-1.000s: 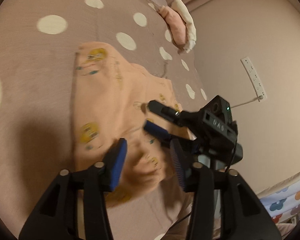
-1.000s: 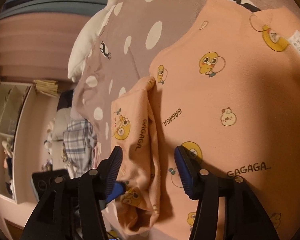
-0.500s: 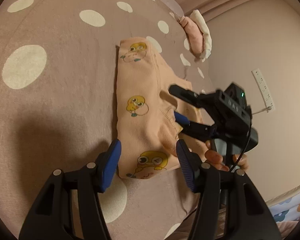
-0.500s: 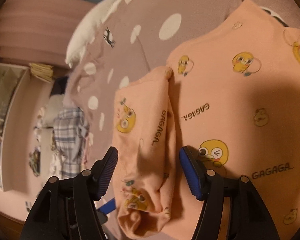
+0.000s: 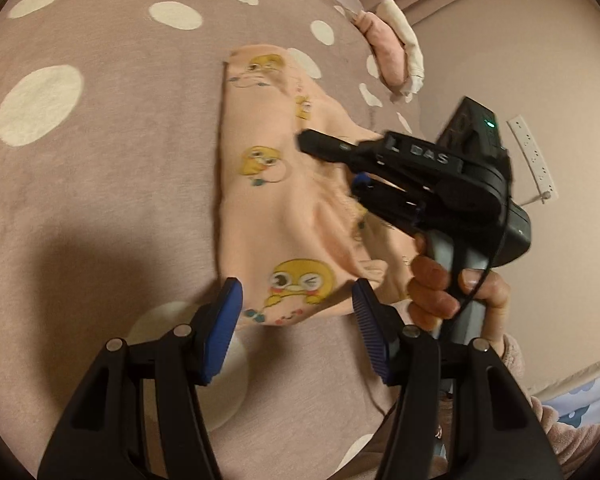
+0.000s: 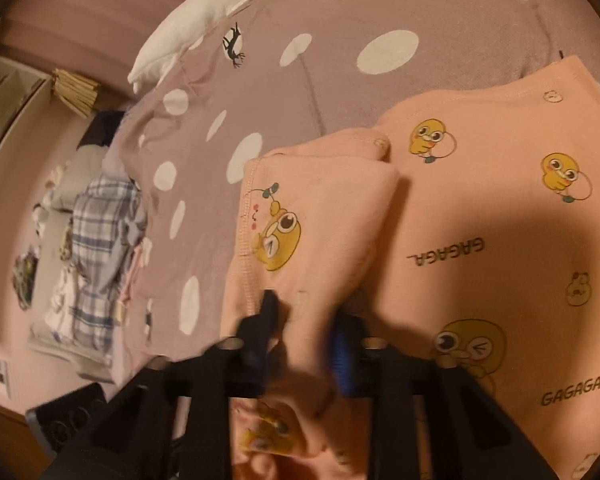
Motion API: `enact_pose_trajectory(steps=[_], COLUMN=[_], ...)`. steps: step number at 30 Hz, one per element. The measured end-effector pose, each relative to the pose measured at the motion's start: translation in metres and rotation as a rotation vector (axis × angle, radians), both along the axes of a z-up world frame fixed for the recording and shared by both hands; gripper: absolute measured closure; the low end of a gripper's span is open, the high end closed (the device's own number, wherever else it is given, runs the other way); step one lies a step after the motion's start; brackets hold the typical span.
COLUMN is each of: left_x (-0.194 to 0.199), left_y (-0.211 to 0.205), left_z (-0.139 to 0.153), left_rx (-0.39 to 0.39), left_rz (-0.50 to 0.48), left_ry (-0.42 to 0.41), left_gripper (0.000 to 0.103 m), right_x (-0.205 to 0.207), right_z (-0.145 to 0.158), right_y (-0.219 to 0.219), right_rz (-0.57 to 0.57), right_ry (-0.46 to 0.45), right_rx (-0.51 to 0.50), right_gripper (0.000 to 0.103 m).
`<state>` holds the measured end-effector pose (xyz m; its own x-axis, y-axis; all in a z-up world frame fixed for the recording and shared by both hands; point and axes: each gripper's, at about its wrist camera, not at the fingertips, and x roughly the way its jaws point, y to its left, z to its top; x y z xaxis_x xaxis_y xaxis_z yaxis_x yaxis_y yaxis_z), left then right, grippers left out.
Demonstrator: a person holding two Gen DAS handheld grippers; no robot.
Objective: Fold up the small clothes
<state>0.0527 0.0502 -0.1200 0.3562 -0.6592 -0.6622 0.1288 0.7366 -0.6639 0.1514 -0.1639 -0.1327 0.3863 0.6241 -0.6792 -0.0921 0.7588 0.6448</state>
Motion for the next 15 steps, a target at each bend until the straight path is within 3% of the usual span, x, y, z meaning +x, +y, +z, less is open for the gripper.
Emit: enact_pose_trajectory(steps=[6, 15], left_x=[-0.007, -0.015], left_y=[0.010, 0.013], left_z=[0.000, -0.003], left_rx=[0.046, 0.060], left_rz=[0.045, 0.078], left_ry=[0.002, 0.005], left_gripper=[0.046, 0.046], right_x=[-0.011, -0.019], right_z=[0.021, 0.031], right_y=[-0.004, -0.009], right_rz=[-0.011, -0.038], right_ry=[-0.088, -0.116], right_rx=[0.030, 0.026], right_gripper=[0.090, 0.090])
